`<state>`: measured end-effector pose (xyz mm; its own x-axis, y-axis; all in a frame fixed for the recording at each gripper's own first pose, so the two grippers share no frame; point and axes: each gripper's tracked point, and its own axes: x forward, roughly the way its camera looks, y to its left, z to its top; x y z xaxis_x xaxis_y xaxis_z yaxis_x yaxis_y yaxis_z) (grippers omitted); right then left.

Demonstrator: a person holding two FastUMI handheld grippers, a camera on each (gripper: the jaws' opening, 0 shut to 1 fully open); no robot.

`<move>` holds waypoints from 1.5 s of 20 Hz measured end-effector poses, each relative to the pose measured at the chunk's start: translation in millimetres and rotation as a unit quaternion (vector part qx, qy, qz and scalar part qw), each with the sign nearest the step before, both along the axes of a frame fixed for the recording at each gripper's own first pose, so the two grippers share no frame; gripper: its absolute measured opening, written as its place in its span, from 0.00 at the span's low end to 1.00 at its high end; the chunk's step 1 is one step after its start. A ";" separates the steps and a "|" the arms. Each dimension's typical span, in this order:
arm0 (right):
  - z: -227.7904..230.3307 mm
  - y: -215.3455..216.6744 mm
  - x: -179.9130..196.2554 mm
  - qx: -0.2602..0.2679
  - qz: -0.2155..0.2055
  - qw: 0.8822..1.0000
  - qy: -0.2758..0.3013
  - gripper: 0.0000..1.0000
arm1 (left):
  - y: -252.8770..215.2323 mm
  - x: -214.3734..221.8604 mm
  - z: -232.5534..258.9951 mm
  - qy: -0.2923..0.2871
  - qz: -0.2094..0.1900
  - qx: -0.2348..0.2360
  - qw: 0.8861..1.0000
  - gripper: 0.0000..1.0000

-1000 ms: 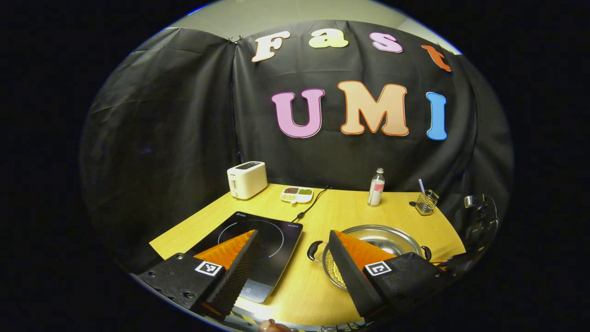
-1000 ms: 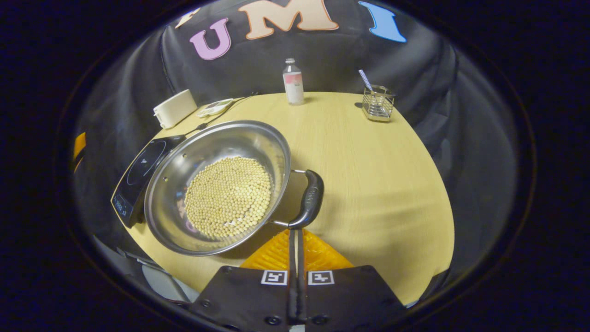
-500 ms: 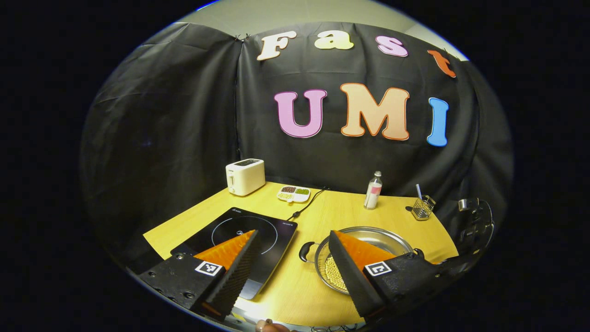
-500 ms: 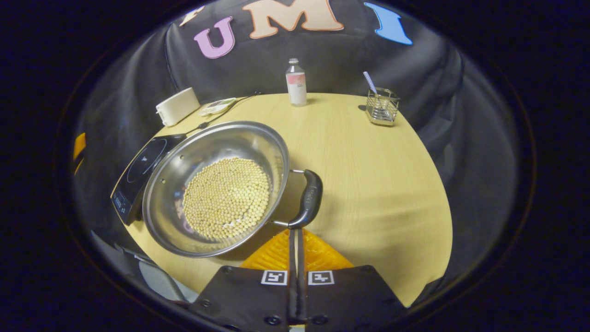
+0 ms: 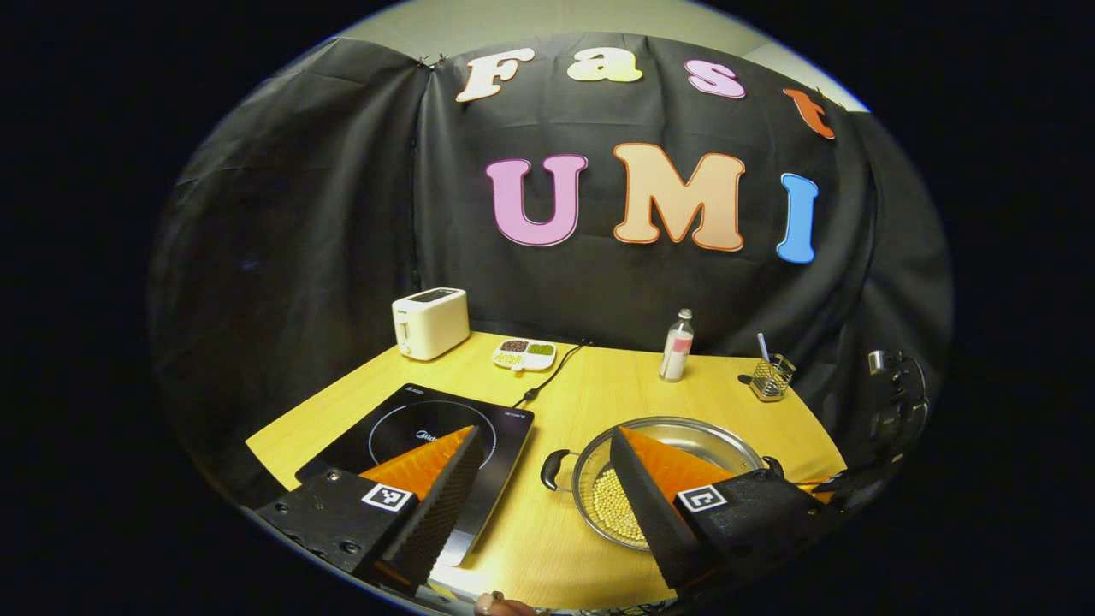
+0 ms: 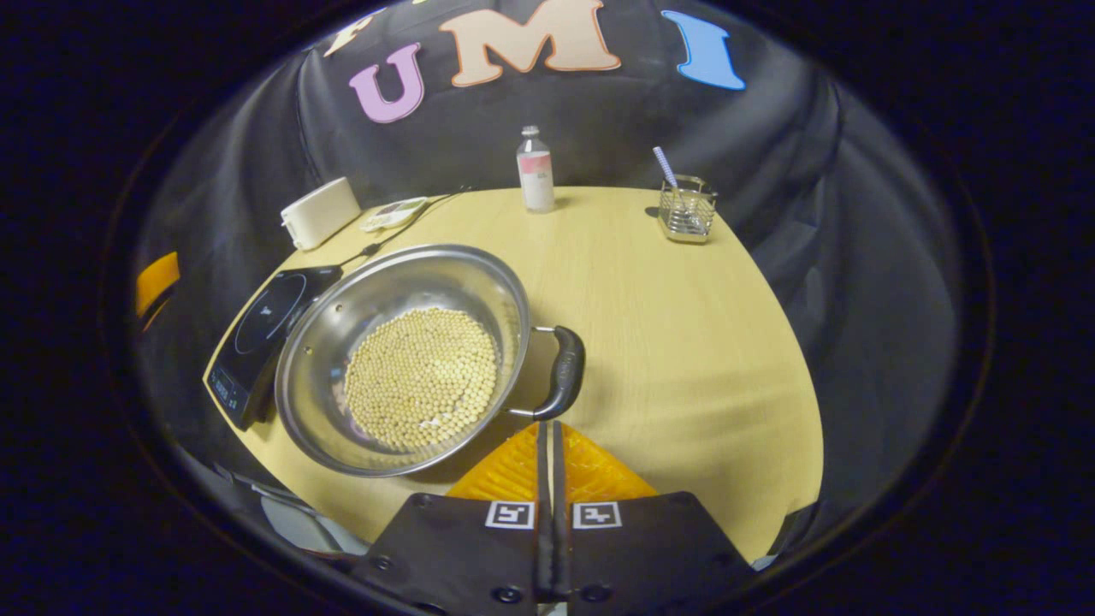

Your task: First push the handle of the pot to place it horizontally, then grasp the pot with both hands and set it on the induction cooktop.

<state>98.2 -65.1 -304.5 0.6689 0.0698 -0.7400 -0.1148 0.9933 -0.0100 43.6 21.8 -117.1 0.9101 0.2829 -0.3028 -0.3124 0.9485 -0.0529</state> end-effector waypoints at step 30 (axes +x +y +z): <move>10.3 18.8 47.5 0.024 -0.072 0.997 -0.004 0.96 | 12.5 85.8 -132.3 0.171 -0.112 -0.059 0.977 0.98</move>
<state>145.7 -46.4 -294.2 0.6811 0.0070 -0.7322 0.0298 0.9989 0.0373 129.5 34.3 -249.5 0.7855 0.0327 -0.6180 -0.1165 0.9886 -0.0958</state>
